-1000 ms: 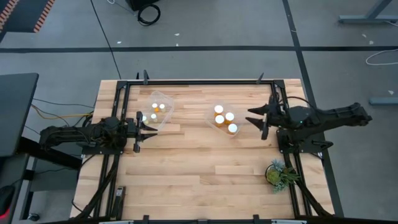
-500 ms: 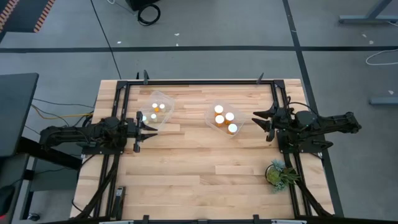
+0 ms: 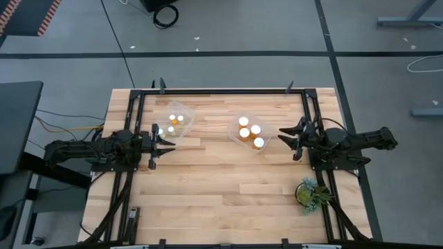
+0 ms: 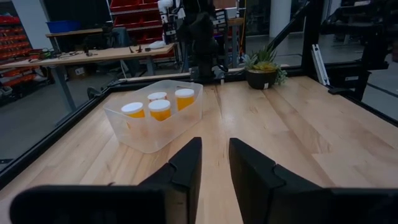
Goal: Pick and place medicine bottles into bin by pill shape (circle, oval)
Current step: Return to Home Position
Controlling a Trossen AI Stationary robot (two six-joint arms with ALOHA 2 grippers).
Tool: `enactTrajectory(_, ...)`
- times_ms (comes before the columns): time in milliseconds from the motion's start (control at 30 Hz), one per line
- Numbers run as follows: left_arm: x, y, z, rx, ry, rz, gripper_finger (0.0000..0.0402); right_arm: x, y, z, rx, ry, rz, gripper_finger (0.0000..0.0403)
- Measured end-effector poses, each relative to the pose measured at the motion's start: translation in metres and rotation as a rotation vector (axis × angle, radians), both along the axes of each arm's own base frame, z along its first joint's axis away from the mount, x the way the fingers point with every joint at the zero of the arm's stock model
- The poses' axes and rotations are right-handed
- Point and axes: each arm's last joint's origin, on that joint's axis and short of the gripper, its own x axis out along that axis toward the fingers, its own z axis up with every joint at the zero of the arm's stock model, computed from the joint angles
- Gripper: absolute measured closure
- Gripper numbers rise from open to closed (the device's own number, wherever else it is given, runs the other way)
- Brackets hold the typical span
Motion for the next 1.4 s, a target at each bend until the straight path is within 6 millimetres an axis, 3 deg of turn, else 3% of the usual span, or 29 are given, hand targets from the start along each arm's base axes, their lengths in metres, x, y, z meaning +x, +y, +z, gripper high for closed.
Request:
enactTrajectory(500,0.000,0.000,0.000,0.000,0.000,0.000,0.0315,0.004,0.002,-0.010,-0.034,-0.039,0.045,0.0254)
enactTrajectory(833,0.000,0.000,0.000,0.000,0.000,0.000,0.0314,0.007,0.002,-0.014,-0.416,0.149,0.031,0.0254)
enactTrajectory(1400,0.000,0.000,0.000,0.000,0.000,0.000,0.0314,0.008,0.002,-0.014,-0.426,0.161,0.033,0.0254)
